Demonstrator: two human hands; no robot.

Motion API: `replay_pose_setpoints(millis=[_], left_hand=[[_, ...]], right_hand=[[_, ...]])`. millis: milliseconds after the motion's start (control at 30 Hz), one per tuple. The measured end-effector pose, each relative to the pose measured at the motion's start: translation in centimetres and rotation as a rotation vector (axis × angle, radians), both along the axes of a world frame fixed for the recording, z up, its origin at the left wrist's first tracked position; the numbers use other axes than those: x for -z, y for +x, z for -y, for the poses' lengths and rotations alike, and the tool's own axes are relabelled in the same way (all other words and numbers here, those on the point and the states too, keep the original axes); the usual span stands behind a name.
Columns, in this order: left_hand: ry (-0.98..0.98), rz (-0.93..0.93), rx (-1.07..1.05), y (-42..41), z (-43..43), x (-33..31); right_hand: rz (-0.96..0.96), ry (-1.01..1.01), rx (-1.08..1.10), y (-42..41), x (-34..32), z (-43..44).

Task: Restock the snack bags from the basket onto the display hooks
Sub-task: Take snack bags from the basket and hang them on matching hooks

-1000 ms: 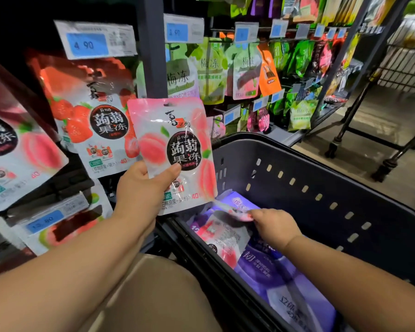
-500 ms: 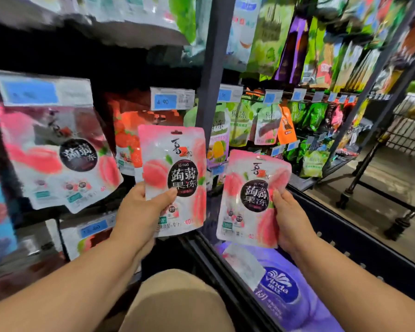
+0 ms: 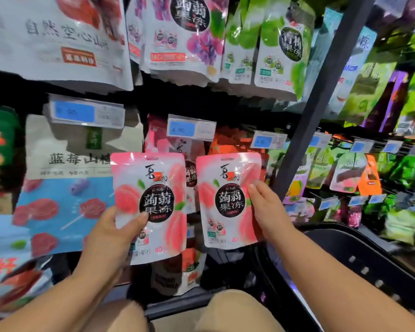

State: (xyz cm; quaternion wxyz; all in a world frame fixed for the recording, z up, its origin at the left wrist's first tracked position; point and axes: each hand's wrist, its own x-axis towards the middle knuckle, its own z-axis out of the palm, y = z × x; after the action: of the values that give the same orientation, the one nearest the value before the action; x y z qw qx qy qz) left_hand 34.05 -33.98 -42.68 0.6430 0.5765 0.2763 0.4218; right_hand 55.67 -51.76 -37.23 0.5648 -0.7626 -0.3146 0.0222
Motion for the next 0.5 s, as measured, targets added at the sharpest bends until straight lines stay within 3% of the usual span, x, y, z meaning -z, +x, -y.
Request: replay_pose_setpoints(millis=[500], left_hand=[[0.031,-0.006,-0.063,-2.8,-2.8,-0.5]], right_hand=[[-0.035,-0.02,-0.107,-1.3,-0.5,-8.6]])
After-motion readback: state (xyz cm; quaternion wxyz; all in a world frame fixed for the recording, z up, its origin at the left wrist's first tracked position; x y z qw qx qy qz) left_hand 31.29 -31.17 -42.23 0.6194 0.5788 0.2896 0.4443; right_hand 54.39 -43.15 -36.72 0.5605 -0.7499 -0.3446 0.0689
